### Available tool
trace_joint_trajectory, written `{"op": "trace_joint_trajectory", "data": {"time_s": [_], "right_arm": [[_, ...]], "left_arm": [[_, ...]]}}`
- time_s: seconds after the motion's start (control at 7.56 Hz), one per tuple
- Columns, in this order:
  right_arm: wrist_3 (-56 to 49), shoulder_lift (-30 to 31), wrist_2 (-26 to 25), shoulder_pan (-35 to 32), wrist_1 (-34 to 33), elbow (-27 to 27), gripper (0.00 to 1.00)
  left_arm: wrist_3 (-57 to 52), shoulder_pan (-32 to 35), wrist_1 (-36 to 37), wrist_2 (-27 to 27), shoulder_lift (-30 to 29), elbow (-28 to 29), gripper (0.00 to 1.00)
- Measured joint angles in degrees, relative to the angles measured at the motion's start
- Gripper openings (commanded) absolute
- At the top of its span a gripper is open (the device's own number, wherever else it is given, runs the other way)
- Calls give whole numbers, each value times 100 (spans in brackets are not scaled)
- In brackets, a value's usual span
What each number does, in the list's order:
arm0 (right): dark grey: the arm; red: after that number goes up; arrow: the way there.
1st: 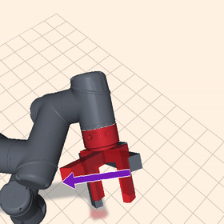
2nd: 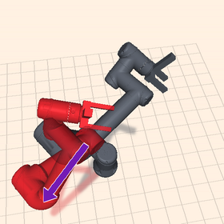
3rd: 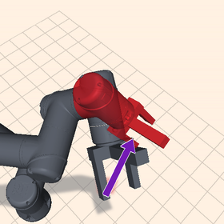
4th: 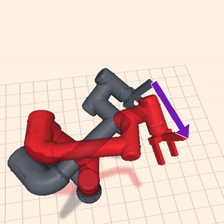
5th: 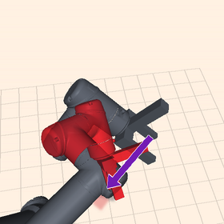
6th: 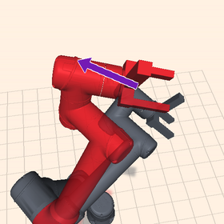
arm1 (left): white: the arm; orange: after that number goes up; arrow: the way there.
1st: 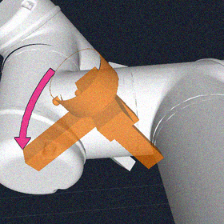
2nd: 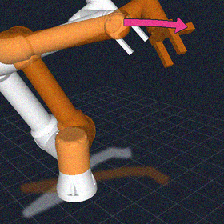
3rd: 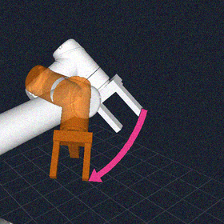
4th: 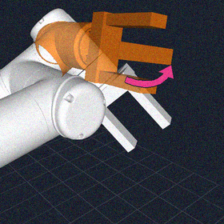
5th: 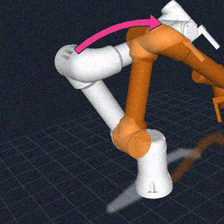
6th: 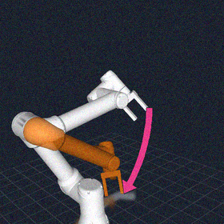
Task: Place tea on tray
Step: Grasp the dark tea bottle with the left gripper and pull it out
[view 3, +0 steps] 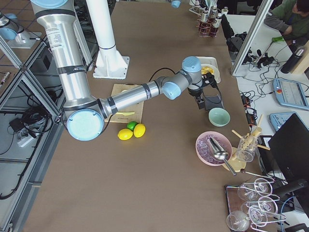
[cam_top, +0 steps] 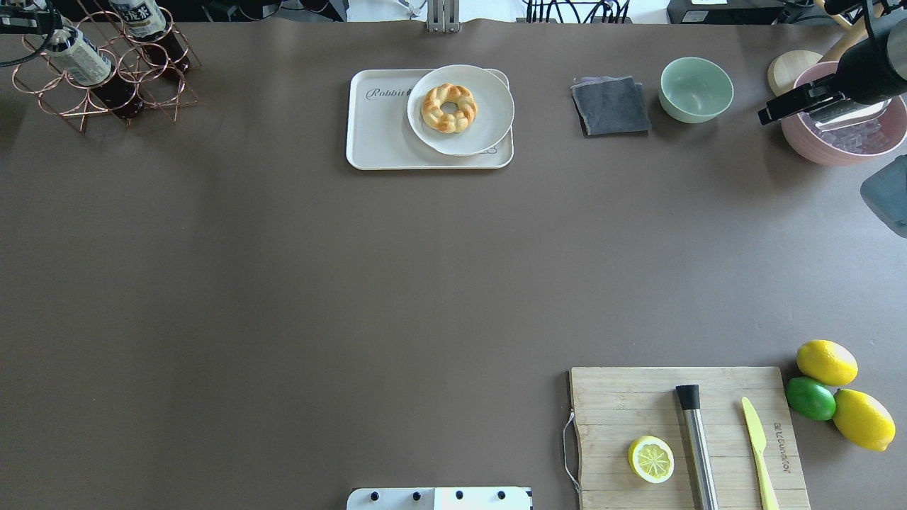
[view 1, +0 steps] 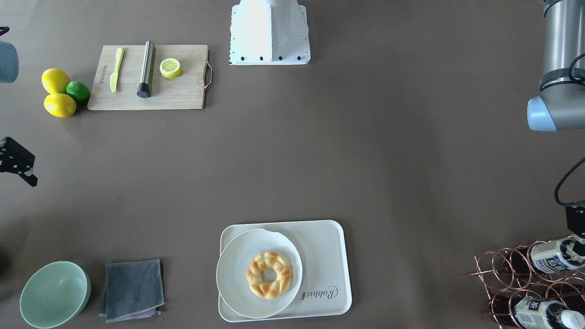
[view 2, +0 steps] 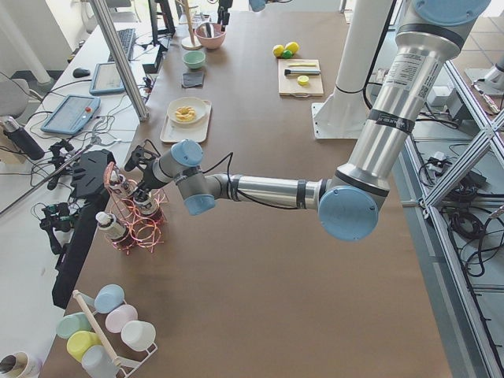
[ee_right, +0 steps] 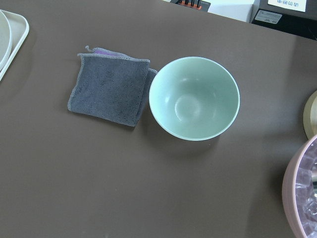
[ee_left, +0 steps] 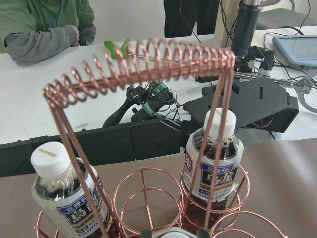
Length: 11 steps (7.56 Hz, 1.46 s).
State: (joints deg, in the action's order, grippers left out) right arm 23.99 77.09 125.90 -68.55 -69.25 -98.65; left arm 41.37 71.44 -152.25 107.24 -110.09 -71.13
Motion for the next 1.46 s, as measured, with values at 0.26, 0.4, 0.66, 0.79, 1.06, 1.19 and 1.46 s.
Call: {"op": "trace_joint_trajectory", "data": {"time_s": [0.26, 0.4, 0.66, 0.79, 1.06, 1.19, 1.46], "right_arm": [[0, -1, 4, 0, -1, -4, 100], [0, -1, 5, 0, -1, -5, 100], [6, -1, 11, 0, -2, -23, 100], [4, -1, 12, 0, -2, -26, 100], [1, -1, 14, 0, -1, -28, 100], [0, 2, 18, -3, -1, -35, 100], [0, 3, 28, -8, 6, -51, 100]], "left_arm": [[-29, 283, 158, 342, 2, -239, 0], [-48, 548, 427, 682, -5, -467, 0], [-125, 1088, 1166, 1337, 5, -1215, 0], [-175, 1294, 1526, 1565, 18, -1652, 0], [-219, 1390, 2415, 1701, 5, -2703, 0], [-224, 1213, 2680, 1684, -22, -3114, 0], [-226, 498, 2865, 1375, -227, -3537, 0]]}}
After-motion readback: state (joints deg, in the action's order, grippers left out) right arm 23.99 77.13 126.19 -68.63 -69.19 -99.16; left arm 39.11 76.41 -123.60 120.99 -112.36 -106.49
